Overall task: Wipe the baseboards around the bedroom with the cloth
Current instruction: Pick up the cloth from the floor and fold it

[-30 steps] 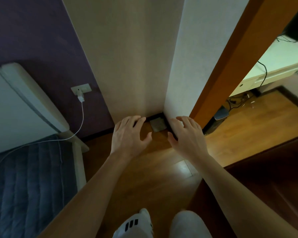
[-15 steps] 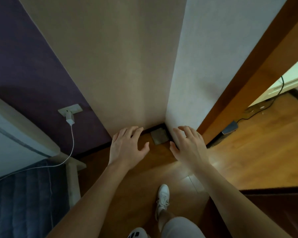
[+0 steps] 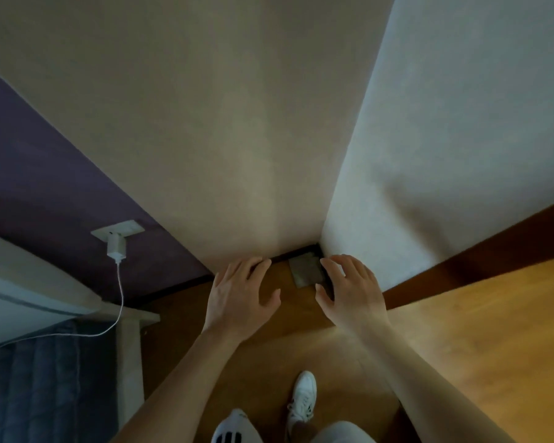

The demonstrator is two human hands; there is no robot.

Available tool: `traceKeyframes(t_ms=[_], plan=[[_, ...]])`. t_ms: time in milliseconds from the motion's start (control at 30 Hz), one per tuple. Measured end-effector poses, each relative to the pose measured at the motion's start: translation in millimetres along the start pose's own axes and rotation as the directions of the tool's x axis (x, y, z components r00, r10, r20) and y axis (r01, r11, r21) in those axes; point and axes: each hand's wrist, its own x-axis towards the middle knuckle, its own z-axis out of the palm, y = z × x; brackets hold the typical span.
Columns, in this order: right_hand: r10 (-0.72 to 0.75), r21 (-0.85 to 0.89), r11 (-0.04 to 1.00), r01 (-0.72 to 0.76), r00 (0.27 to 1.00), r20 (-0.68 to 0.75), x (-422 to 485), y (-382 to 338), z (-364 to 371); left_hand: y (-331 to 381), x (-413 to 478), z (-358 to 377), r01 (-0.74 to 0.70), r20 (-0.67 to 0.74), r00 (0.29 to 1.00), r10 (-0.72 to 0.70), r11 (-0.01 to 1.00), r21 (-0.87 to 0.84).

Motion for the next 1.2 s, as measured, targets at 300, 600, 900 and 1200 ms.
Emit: traceKeyframes(t_ms=[300, 600, 900, 1200], plan=[[0.023, 0.029, 0.999, -0.025, 0.997, 0.076, 23.5, 17.1, 86.3, -45.2, 51.1, 74.8, -0.056, 0.046, 0.997, 0.057, 0.998, -0.015], [0.083, 0.016, 0.996, -0.085, 0.990, 0.115, 30.3, 57.6, 284.2, -95.9, 101.0, 280.9, -0.109, 0.148, 0.982, 0.119, 0.991, -0.075], [0.089, -0.014, 0.996, -0.088, 0.978, 0.191, 20.9, 134.4, 532.5, -137.0, 154.8, 537.3, -0.172, 0.190, 0.965, 0.181, 0.983, -0.064], [0.038, -0.073, 0.997, -0.010, 0.918, 0.394, 47.7, 202.9, 724.7, -171.7, 231.3, 744.0, -0.143, 0.262, 0.948, 0.179, 0.978, -0.150]])
